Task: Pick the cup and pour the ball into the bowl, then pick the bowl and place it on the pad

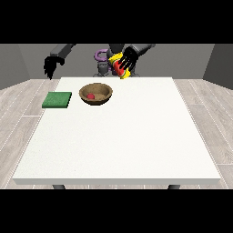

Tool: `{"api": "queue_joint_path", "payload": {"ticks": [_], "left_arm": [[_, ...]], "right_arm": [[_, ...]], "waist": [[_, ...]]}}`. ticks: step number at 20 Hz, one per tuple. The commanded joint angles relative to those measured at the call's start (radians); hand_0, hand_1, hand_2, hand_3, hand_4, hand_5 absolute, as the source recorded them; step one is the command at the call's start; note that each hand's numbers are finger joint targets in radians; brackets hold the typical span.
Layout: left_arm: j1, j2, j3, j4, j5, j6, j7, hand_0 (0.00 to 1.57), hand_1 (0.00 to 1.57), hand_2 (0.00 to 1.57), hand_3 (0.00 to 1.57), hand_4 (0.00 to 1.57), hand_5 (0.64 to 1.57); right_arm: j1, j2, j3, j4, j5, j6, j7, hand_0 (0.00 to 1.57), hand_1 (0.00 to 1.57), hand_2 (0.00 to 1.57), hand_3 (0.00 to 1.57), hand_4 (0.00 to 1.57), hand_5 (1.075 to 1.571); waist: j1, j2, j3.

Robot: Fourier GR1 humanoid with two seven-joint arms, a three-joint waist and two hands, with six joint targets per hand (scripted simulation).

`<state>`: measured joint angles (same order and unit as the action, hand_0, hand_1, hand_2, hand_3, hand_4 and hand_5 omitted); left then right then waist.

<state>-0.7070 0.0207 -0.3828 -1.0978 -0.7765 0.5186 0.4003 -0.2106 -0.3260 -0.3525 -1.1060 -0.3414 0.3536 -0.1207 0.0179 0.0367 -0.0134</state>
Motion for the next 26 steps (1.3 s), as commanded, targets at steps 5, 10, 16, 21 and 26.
{"api": "queue_joint_path", "payload": {"ticks": [5,10,16,21,26], "left_arm": [[0.000,-0.020,0.278,-0.317,0.609,-0.166,-0.156,0.00,0.00,0.00,0.00,0.00,1.454],[0.032,0.175,0.468,-0.362,0.901,-0.483,-0.227,0.00,0.00,0.00,0.00,0.24,1.490],[-0.023,0.409,0.715,-0.204,1.094,-0.705,-0.273,0.00,0.00,0.00,0.00,0.35,1.504],[-0.036,0.525,0.806,-0.146,1.195,-0.810,-0.234,0.00,0.00,0.00,0.00,0.30,1.509],[0.004,0.568,0.839,-0.121,1.210,-0.842,-0.274,0.00,0.00,0.00,0.00,0.28,1.508]], "right_arm": [[-0.019,0.044,-0.021,0.004,0.012,-0.105,-0.010,0.00,0.00,0.00,0.00,0.62,1.571],[0.036,0.093,-0.040,-0.001,0.013,-0.147,-0.072,0.00,0.00,0.00,0.00,0.00,1.570],[-0.033,0.165,0.001,-0.059,0.028,-0.219,-0.087,0.00,0.00,0.00,0.00,0.00,1.569],[-0.083,0.179,0.015,0.068,0.050,-0.218,-0.149,0.00,0.00,0.00,0.00,0.00,1.569],[-0.168,0.167,0.024,0.216,0.074,-0.214,-0.209,0.00,0.00,0.00,0.00,0.00,1.568]], "waist": [[0.140,0.075,0.0003],[0.230,0.113,0.0090],[0.178,0.201,0.0119],[0.158,0.211,0.0135],[0.136,0.241,0.0139]]}}
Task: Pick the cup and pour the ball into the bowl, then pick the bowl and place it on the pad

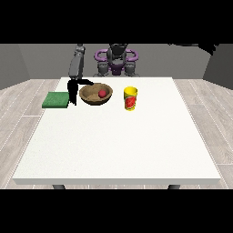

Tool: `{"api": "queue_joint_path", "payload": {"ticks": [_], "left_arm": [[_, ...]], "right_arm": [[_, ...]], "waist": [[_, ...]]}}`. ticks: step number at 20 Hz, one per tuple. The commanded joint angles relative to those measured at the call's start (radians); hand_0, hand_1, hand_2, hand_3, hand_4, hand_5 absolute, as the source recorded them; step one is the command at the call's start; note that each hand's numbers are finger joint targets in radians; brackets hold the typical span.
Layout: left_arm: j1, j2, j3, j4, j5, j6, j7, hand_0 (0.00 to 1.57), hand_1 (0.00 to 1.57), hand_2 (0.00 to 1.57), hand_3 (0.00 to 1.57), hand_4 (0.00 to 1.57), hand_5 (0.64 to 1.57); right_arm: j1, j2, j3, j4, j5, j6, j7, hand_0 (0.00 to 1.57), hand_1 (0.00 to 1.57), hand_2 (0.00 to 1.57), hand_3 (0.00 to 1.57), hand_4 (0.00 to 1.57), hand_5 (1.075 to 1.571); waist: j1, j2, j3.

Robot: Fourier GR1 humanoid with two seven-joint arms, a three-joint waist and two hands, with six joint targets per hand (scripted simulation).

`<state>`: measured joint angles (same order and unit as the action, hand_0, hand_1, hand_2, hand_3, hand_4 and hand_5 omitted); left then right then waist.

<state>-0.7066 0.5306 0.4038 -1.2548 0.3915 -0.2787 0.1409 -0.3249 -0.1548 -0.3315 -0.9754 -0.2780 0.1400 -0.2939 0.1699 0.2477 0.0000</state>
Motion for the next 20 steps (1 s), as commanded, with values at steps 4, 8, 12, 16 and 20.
{"api": "queue_joint_path", "payload": {"ticks": [4,8,12,16,20], "left_arm": [[0.017,0.084,0.065,0.015,0.082,-0.056,0.030,0.00,0.00,0.00,0.00,0.27,1.507],[0.063,0.107,0.078,0.061,0.083,-0.077,0.022,0.00,0.00,0.00,0.00,0.22,1.494],[0.048,0.122,0.100,0.054,0.109,-0.088,0.018,0.00,0.00,0.00,0.00,0.21,1.506],[0.015,0.136,0.097,0.007,0.121,-0.098,0.013,0.00,0.00,0.00,0.00,0.36,1.536],[-0.004,0.153,0.107,0.024,0.140,-0.097,0.033,0.00,0.00,0.00,0.00,0.58,1.567]], "right_arm": [[-0.053,0.015,0.022,0.201,0.044,0.011,-0.133,0.00,0.00,0.00,0.00,0.00,1.570],[-0.077,0.075,0.050,0.206,0.043,-0.035,-0.095,0.00,0.00,0.00,0.00,0.00,1.569],[-0.056,0.095,0.009,0.256,0.003,-0.052,-0.074,0.58,0.58,0.00,0.00,0.40,1.531],[-0.040,0.024,-0.011,0.280,0.057,-0.145,-0.087,1.57,1.57,1.57,1.57,1.08,1.445],[-0.042,0.017,-0.003,0.250,0.069,-0.186,-0.053,1.57,1.57,1.57,1.57,1.07,1.476]], "waist": [[-0.022,0.005,0.0008],[-0.041,-0.045,0.0002],[-0.009,0.009,0.0000],[0.041,0.082,0.0003],[0.039,0.058,-0.0005]]}}
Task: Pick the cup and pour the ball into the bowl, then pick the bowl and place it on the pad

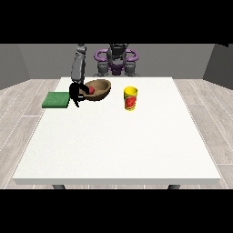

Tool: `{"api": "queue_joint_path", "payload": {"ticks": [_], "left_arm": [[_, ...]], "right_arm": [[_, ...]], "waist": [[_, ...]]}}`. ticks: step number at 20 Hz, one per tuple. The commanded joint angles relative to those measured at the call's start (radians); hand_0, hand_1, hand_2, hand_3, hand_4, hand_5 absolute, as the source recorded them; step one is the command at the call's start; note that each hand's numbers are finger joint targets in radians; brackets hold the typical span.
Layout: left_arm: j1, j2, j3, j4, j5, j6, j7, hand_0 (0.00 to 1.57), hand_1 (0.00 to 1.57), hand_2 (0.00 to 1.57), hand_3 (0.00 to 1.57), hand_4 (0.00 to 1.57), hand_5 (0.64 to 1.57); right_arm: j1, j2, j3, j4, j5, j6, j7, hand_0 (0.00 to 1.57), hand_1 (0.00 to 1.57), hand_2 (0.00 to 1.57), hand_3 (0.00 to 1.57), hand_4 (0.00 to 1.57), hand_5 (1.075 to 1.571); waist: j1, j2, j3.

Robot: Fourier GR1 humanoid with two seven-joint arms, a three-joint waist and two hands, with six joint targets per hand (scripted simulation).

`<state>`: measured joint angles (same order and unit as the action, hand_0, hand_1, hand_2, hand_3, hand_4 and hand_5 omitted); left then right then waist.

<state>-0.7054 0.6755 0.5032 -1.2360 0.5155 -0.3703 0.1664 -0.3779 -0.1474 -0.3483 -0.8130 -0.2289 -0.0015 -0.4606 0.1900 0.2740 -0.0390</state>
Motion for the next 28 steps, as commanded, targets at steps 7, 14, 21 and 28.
{"api": "queue_joint_path", "payload": {"ticks": [7,14,21,28], "left_arm": [[0.045,0.032,0.021,0.120,-0.020,-0.043,-0.049,0.00,0.00,0.00,0.00,0.72,1.569],[0.090,0.123,0.086,0.289,-0.011,-0.080,-0.070,0.00,0.00,0.00,0.00,0.72,1.568],[0.112,0.136,0.097,0.253,0.003,-0.115,-0.131,0.00,0.00,0.00,0.00,0.70,1.566],[0.157,0.137,0.102,0.326,-0.084,-0.068,-0.295,0.00,0.00,0.00,0.00,0.70,1.557]], "right_arm": [[-0.060,-0.053,0.060,-0.029,0.051,-0.143,0.345,1.57,1.57,1.57,1.57,1.06,1.527],[-0.140,-0.162,0.097,-0.101,0.046,-0.095,0.613,1.57,1.57,1.57,1.57,1.03,1.541],[-0.155,-0.368,0.045,-0.021,0.077,0.012,0.526,1.57,1.57,1.57,1.57,1.00,1.571],[-0.206,-0.369,0.027,-0.035,0.034,0.061,0.549,1.57,1.57,1.57,1.57,0.98,1.571]], "waist": [[-0.038,-0.043,0.0367],[-0.154,-0.128,0.0382],[-0.125,-0.038,0.0394],[-0.185,0.001,0.0387]]}}
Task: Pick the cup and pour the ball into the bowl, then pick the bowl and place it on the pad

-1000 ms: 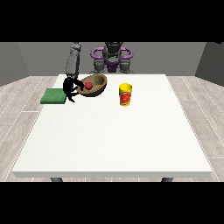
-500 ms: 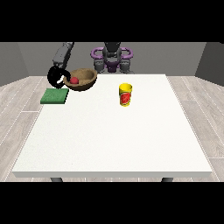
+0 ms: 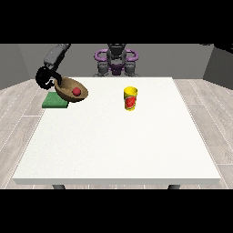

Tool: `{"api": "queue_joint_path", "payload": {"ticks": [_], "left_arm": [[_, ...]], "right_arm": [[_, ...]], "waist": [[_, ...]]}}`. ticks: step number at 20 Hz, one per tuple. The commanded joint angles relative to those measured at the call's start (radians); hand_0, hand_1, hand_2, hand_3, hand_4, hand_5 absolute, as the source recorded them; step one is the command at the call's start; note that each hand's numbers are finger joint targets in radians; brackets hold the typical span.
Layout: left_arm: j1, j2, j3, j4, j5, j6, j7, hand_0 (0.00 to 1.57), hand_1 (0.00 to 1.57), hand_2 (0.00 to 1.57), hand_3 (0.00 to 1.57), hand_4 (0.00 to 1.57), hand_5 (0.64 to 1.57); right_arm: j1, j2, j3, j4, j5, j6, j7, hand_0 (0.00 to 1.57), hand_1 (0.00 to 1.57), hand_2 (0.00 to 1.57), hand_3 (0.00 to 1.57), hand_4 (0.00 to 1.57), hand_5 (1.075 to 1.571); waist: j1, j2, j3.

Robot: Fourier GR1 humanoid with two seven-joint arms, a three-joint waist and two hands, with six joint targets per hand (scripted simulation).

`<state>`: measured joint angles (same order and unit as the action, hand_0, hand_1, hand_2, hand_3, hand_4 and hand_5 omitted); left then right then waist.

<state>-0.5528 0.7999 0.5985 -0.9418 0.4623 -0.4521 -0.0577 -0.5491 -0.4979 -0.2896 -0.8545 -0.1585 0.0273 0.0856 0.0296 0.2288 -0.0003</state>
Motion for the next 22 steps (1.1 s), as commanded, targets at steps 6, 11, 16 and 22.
{"api": "queue_joint_path", "payload": {"ticks": [6,11,16,22], "left_arm": [[-0.035,0.011,0.018,-0.149,0.030,0.059,-0.023,0.00,0.00,0.00,0.00,0.67,1.561],[-0.017,0.011,0.053,-0.246,0.088,0.082,0.006,0.00,0.00,0.00,0.00,0.70,1.559],[0.026,0.040,0.090,-0.294,0.159,0.054,0.065,0.00,0.00,0.00,0.00,0.69,1.557],[0.055,0.009,0.051,-0.325,0.151,0.089,0.099,0.00,0.00,0.00,0.00,0.70,1.556]], "right_arm": [[-0.041,-0.147,-0.149,0.226,-0.060,0.124,-0.253,1.57,1.57,1.57,0.18,0.98,1.570],[-0.093,-0.236,-0.188,0.329,-0.057,0.165,-0.359,1.57,1.57,1.57,0.00,0.97,1.570],[-0.075,-0.277,-0.192,0.404,-0.036,0.192,-0.433,1.57,1.57,1.57,0.00,0.98,1.570],[-0.094,-0.269,-0.133,0.432,0.013,0.205,-0.385,1.57,1.57,1.57,0.46,0.98,1.567]], "waist": [[0.034,0.211,0.0046],[0.043,0.280,0.0041],[0.040,0.264,0.0033],[0.043,0.202,0.0018]]}}
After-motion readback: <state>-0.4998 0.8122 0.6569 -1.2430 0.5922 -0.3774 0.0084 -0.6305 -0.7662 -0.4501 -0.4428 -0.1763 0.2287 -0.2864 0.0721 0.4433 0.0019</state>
